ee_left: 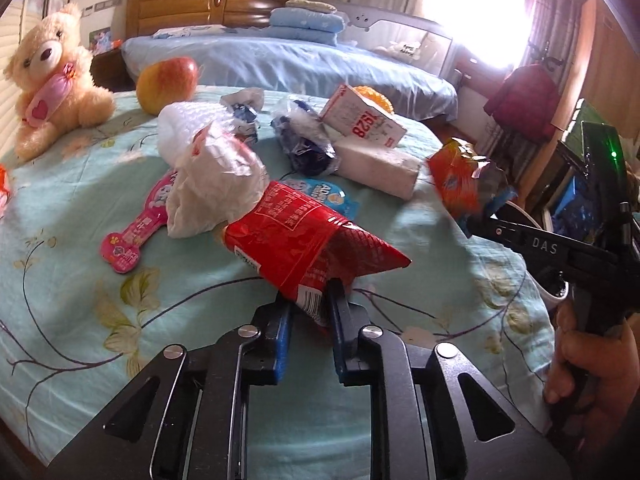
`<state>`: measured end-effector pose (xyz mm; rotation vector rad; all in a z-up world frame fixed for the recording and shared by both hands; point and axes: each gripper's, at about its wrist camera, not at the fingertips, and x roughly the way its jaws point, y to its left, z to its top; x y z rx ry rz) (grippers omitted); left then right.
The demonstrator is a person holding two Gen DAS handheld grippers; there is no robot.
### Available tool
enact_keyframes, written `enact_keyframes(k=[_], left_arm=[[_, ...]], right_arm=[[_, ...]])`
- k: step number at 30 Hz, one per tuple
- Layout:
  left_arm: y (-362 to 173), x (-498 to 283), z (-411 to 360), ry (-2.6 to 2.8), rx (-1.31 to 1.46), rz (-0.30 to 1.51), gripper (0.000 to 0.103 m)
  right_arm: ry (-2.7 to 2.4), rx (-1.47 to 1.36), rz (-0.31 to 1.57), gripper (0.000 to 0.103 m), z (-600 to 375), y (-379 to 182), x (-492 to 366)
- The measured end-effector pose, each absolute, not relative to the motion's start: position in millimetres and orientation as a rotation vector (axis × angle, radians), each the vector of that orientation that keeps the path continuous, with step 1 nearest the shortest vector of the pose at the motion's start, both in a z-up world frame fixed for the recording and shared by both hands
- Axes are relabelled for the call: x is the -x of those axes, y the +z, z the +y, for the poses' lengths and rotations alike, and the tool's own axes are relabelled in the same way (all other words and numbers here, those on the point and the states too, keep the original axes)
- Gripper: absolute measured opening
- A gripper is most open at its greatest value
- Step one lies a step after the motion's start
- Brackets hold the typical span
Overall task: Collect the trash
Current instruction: 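Grasp the orange-grey snack bag with the right tool while the left tool grasps the red chip bag, then carry the orange bag with the right tool while the left tool carries the red bag over the black bin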
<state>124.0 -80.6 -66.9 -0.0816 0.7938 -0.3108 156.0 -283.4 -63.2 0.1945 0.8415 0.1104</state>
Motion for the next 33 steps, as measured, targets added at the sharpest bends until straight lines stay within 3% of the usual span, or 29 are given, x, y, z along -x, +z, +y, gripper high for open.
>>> enact_keyframes(k=[33], left_arm=[[-39.1,-119.1,-216.6,-0.593,-0.05,0.756,0.014]], right_arm=[[-0.136,-0.289,0.786,0.0,-397.4,-49.6,-69.4]])
